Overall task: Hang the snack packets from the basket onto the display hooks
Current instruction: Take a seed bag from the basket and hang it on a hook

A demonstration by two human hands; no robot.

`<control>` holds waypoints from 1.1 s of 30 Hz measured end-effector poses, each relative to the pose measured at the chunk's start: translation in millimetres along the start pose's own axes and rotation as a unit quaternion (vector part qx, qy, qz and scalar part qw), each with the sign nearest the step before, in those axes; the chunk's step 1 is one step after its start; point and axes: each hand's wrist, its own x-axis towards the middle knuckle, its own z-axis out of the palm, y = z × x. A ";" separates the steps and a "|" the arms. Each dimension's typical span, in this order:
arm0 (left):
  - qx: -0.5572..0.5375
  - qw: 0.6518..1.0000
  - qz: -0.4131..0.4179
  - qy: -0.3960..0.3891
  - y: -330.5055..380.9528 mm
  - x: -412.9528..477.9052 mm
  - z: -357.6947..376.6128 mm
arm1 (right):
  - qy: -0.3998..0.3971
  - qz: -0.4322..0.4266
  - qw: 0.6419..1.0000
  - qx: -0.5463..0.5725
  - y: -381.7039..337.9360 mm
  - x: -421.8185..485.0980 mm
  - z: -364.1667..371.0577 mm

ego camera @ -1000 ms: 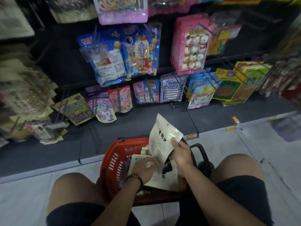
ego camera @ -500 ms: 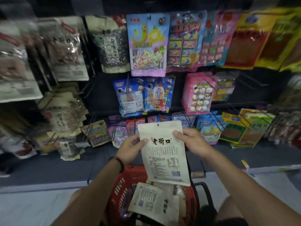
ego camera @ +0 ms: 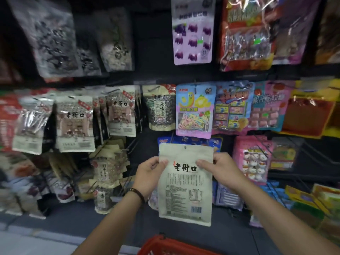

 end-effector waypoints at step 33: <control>-0.061 0.994 -0.034 0.078 82.0 54.0 -169.8 | 0.046 -0.026 0.998 0.031 -160.6 109.4 163.1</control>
